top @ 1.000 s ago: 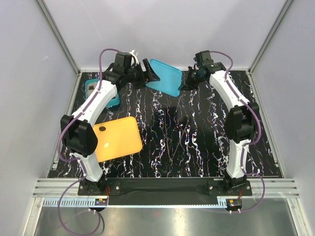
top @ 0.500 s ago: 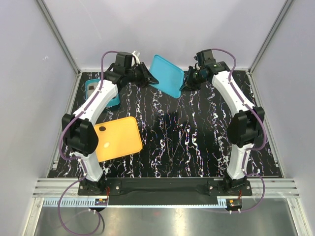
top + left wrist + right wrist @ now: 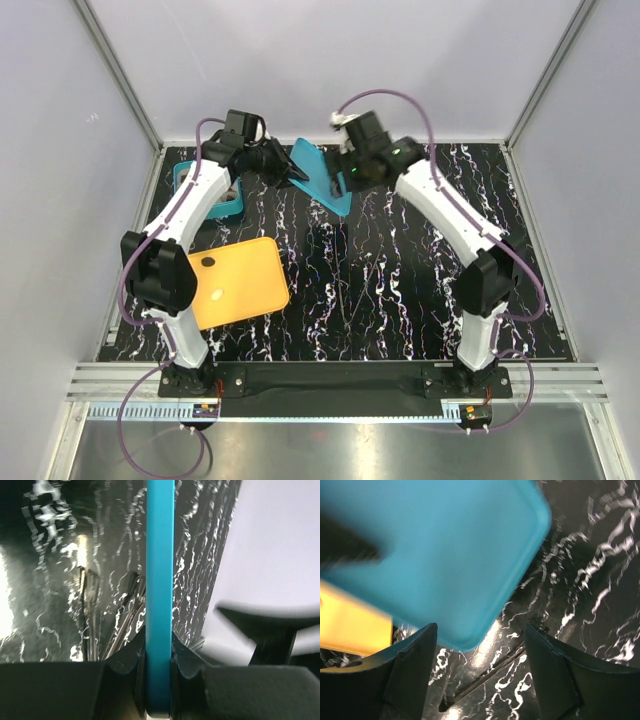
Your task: Pack the chocolate
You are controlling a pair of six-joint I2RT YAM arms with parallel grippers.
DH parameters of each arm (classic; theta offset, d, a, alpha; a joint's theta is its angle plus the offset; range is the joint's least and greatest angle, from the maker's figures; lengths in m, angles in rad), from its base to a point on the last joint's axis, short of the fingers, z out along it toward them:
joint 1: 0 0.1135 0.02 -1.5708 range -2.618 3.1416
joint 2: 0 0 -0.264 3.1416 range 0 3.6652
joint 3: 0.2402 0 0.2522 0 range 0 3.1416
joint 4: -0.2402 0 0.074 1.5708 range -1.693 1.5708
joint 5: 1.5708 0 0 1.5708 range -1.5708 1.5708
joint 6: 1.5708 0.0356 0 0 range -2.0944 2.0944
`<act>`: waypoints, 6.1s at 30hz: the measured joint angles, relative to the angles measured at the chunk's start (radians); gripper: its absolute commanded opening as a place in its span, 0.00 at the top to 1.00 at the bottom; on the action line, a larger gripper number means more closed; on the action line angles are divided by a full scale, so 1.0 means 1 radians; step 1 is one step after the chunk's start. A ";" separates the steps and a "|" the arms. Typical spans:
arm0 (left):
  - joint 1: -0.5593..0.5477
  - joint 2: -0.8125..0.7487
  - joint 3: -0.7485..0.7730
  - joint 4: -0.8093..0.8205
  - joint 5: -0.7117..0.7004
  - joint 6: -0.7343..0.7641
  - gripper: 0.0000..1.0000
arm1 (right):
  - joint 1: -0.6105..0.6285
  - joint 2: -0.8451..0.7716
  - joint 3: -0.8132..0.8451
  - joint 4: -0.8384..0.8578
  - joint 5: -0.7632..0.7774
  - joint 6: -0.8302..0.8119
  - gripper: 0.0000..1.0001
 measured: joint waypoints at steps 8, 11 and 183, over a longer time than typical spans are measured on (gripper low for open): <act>0.067 -0.048 0.007 -0.080 -0.019 -0.061 1.00 | 0.284 -0.152 -0.207 0.180 0.137 -0.245 0.22; 0.069 -0.086 -0.016 -0.061 -0.016 -0.096 1.00 | 0.291 -0.211 -0.293 0.250 0.178 -0.304 0.25; 0.346 0.130 -0.157 0.324 -0.121 0.467 0.32 | -0.124 0.744 0.102 1.546 -1.081 0.952 1.00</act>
